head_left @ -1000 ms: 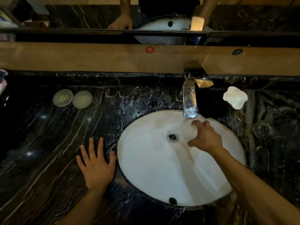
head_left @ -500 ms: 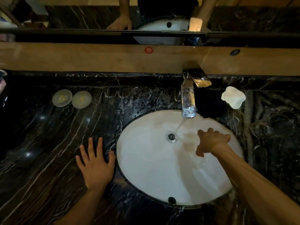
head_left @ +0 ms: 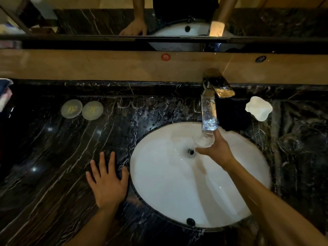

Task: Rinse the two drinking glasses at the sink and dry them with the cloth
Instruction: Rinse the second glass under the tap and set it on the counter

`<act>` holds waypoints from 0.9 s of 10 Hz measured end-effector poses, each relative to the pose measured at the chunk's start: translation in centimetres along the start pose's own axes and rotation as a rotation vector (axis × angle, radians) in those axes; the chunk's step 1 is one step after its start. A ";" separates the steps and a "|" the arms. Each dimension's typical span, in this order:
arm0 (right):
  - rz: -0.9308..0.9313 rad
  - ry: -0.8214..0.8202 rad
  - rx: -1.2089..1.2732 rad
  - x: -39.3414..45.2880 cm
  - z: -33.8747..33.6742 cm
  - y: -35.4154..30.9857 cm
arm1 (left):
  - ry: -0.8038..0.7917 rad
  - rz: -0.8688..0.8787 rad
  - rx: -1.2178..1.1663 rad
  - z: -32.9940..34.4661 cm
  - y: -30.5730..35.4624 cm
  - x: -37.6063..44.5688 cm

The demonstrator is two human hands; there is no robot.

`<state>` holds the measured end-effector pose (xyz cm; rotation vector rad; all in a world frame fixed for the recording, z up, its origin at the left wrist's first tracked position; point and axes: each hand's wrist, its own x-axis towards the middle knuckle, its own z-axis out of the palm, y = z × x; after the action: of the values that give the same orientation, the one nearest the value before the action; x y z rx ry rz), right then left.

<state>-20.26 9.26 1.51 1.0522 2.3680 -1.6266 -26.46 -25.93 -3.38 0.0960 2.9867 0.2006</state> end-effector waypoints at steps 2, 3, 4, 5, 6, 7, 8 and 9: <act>-0.005 0.029 0.057 0.2 0.9 0.1 | 0.007 0.008 0.004 0.1 0.0 0.0; -0.019 0.051 0.064 0.3 0.6 0.2 | 0.003 0.000 0.005 0.0 0.0 0.0; 0.010 0.039 0.078 0.5 0.1 0.3 | 0.003 -0.001 0.003 0.0 0.0 0.0; 0.065 -0.032 0.111 0.8 -0.2 0.5 | 0.002 0.002 -0.001 0.1 0.0 0.0; 0.149 -0.124 0.162 1.1 -0.2 0.4 | 0.000 0.001 -0.003 0.1 0.0 0.0; 0.134 -0.153 0.176 1.1 0.3 0.1 | 0.001 0.000 -0.005 0.1 0.0 0.0; 0.084 -0.164 0.192 1.3 1.0 -0.4 | 0.002 0.002 -0.010 0.0 0.0 0.0; 0.042 -0.124 0.172 1.5 1.5 -0.4 | 0.009 0.003 -0.012 -0.1 0.1 0.0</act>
<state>-22.04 8.61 0.53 0.9888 2.1460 -1.8501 -26.44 -25.81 -3.22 0.0993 2.9937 0.2191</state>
